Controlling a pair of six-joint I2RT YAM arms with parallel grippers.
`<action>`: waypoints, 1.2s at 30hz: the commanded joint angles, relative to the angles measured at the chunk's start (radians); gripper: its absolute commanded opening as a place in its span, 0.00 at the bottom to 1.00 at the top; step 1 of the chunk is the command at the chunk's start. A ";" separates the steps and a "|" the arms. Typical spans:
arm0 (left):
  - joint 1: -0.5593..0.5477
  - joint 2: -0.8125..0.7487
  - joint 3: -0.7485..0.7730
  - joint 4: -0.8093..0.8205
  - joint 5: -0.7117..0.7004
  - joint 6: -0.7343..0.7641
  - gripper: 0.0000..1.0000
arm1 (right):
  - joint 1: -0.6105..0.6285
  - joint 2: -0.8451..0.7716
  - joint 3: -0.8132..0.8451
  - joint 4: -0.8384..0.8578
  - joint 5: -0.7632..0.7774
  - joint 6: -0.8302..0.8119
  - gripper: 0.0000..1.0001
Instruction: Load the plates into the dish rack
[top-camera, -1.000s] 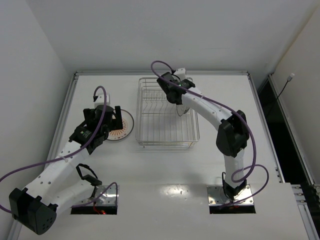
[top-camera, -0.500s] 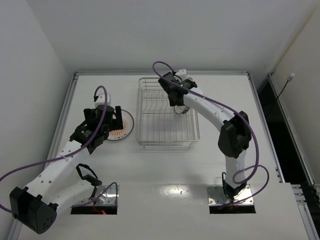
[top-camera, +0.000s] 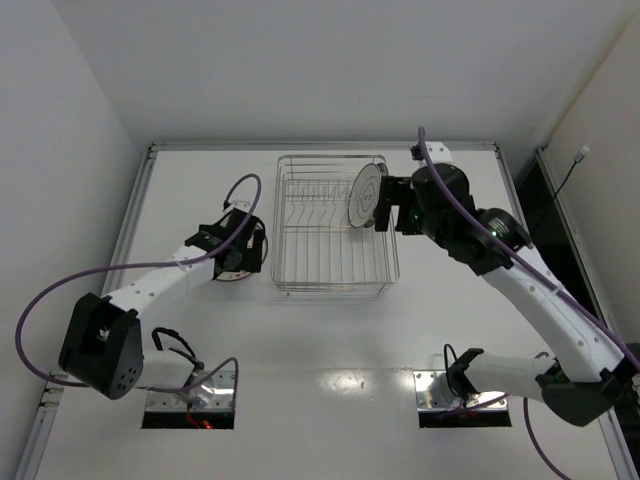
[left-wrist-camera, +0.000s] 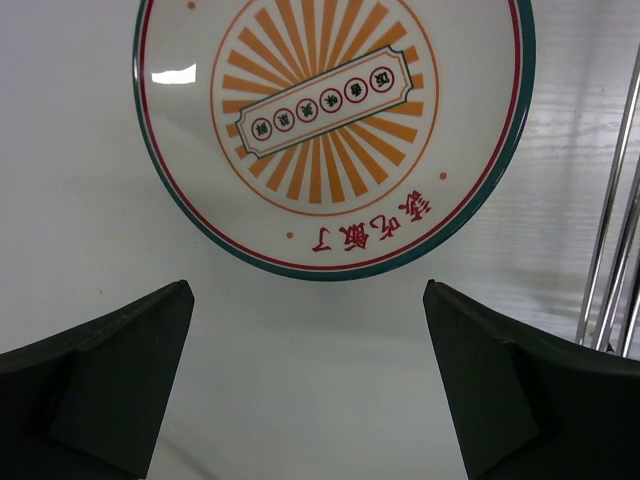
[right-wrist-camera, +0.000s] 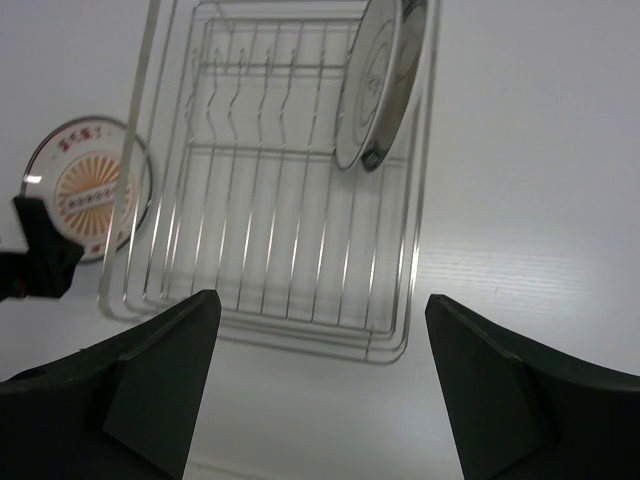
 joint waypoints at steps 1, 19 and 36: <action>-0.006 0.027 0.033 -0.007 0.027 0.015 1.00 | 0.007 -0.058 -0.096 0.046 -0.178 -0.004 0.81; -0.026 0.204 0.052 -0.017 0.119 0.044 1.00 | 0.007 -0.218 -0.248 0.056 -0.298 0.030 0.82; -0.014 0.382 0.102 -0.053 0.150 0.054 0.69 | 0.007 -0.278 -0.226 0.012 -0.325 0.058 0.82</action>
